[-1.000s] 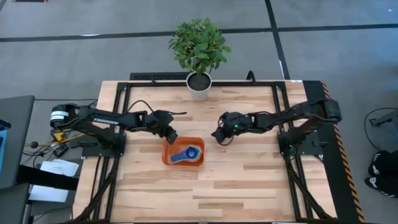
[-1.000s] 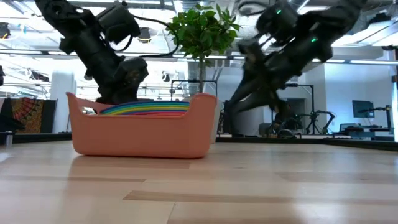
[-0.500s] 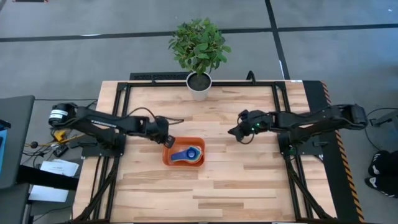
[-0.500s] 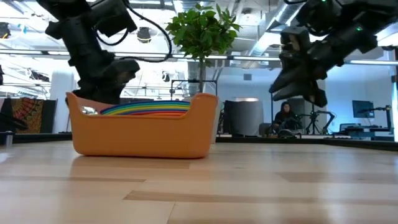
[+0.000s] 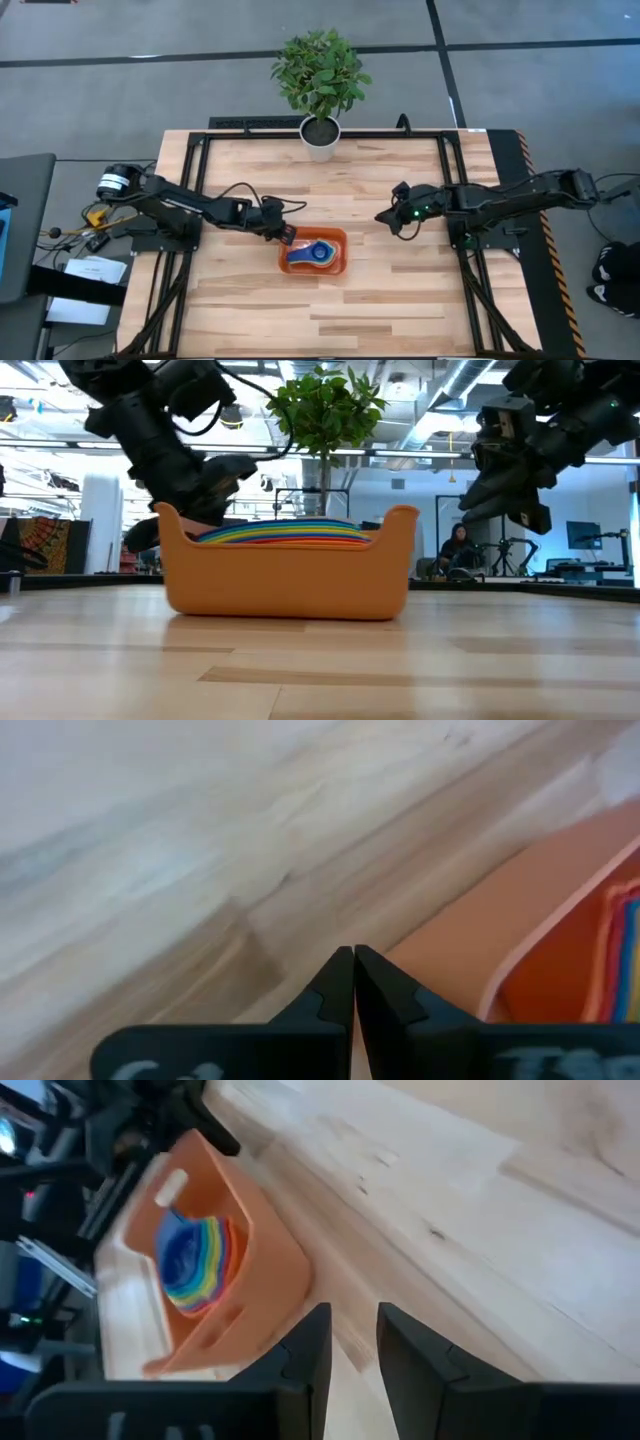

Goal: Nest measuring cups in basket
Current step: Adjust the orange bin, then return to Home Position

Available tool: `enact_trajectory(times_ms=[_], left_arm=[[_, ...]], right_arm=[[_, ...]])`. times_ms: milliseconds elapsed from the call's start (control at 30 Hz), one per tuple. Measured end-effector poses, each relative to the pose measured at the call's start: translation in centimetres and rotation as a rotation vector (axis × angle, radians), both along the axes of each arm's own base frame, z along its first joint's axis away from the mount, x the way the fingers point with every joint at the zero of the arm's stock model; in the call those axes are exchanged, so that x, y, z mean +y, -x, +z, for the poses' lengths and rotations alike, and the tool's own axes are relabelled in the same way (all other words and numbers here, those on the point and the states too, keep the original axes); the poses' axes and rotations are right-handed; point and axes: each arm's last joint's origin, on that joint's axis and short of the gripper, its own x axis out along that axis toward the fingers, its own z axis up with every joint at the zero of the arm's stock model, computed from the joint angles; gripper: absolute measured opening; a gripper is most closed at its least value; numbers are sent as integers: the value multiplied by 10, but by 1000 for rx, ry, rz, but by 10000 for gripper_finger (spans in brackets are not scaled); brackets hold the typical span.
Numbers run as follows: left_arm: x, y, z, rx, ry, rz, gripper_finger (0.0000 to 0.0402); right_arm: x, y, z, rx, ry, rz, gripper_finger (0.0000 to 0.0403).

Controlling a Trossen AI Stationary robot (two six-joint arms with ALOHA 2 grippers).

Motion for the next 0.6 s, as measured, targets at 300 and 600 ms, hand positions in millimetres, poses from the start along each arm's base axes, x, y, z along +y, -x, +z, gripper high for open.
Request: enact_trajectory(times_ms=[300, 600], left_arm=[[-6, -8, 14, -11, -10, 3, 0], [-14, -20, 120, -517, -264, -365, 0]], right_arm=[[12, 11, 22, -149, 0, 67, 107], [33, 35, 83, -680, 30, 313, 73]])
